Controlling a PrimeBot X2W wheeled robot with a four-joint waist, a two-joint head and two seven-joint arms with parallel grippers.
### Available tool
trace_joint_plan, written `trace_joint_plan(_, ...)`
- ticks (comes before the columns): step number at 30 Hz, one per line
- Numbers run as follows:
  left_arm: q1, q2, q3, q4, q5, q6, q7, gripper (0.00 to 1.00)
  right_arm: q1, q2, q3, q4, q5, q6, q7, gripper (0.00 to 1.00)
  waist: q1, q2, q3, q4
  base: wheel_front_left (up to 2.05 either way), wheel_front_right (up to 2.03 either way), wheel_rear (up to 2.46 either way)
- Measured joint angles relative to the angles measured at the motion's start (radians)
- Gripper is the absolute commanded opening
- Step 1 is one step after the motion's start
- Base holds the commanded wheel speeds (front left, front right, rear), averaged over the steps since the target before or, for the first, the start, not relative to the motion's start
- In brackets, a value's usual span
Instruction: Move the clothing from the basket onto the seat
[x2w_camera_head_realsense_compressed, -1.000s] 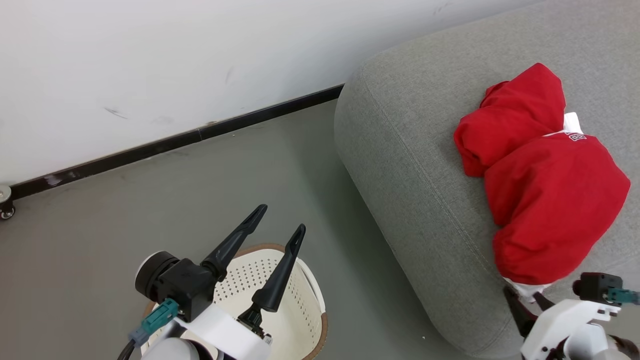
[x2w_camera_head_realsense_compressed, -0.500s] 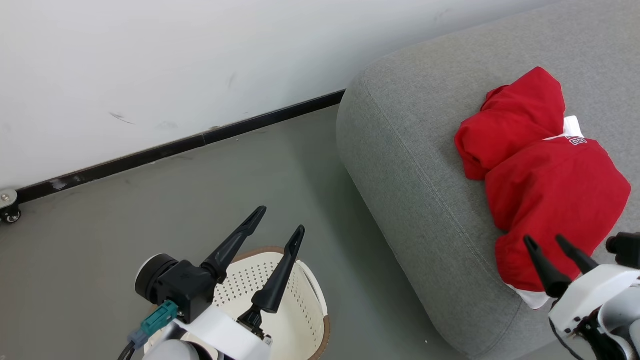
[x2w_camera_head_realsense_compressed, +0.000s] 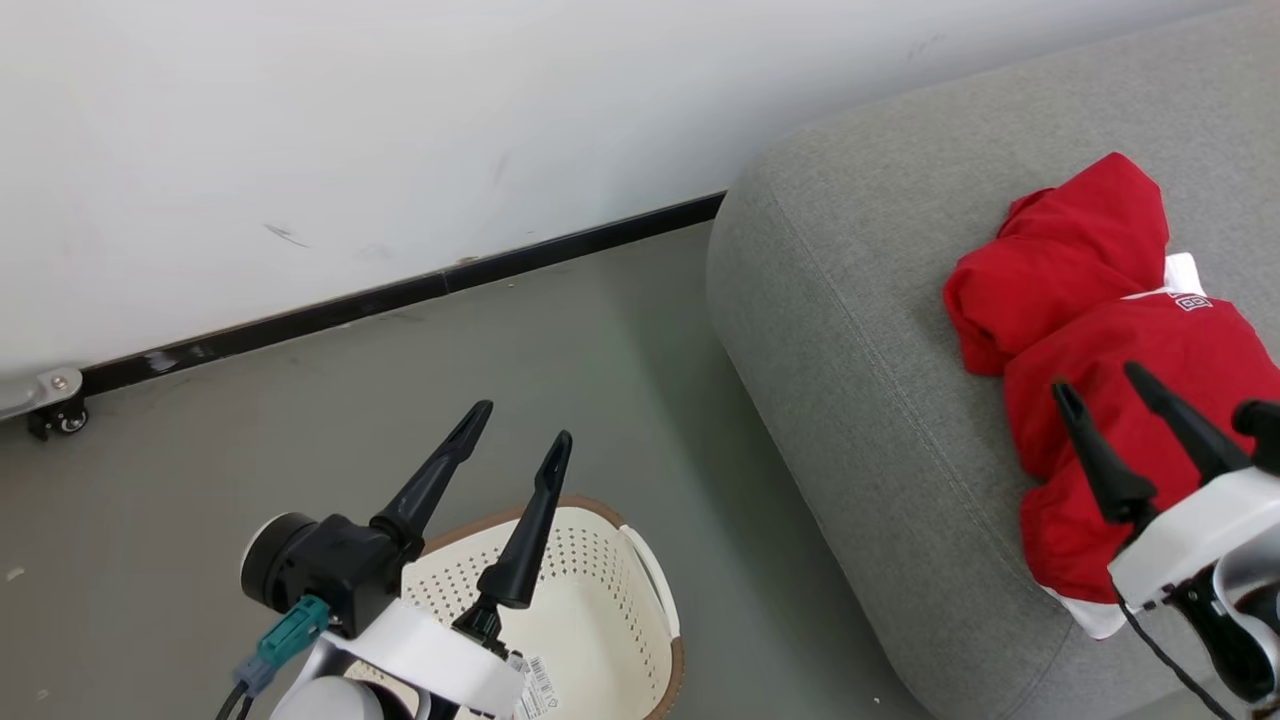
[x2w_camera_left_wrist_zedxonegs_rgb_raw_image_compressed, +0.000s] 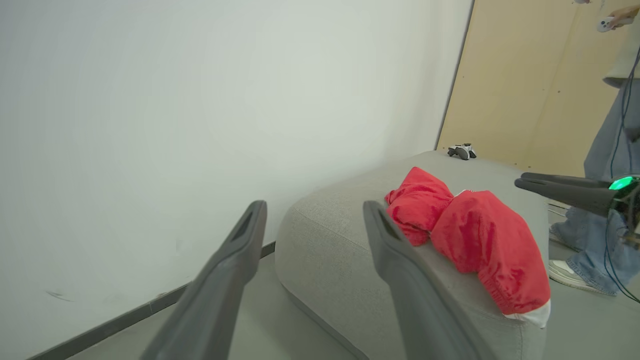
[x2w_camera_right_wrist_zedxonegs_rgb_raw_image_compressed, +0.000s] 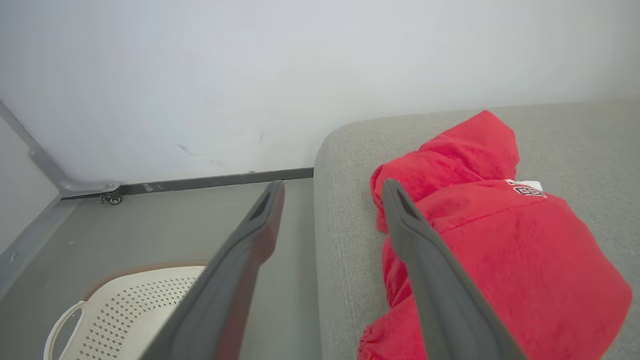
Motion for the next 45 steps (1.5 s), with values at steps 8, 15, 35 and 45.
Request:
trace_joint_plan(8,0.025,-0.007,0.041,0.008,0.0,0.043,0.0,1.0,-0.056,0.021,0.016,-0.032,-0.062,0.0,-0.024,1.0,0.0,0.0,-0.011,0.039,0.0,0.0,0.0)
trace_joint_plan(15,0.045,-0.015,0.092,0.011,0.0,0.091,0.0,1.0,-0.101,0.075,0.013,-0.041,-0.113,0.0,-0.047,1.0,0.0,0.0,-0.022,0.081,0.0,0.0,0.0)
trace_joint_plan(35,0.145,-0.033,0.166,0.013,0.027,0.182,0.0,1.0,-0.107,0.196,-0.053,-0.011,-0.232,0.0,-0.1,1.0,0.0,0.0,-0.065,0.222,0.0,0.0,0.0)
trace_joint_plan(45,0.179,-0.042,0.184,0.013,0.04,0.204,0.0,1.0,-0.037,0.253,-0.096,-0.006,-0.283,0.0,-0.112,1.0,0.0,0.0,-0.089,0.295,0.0,0.0,0.0)
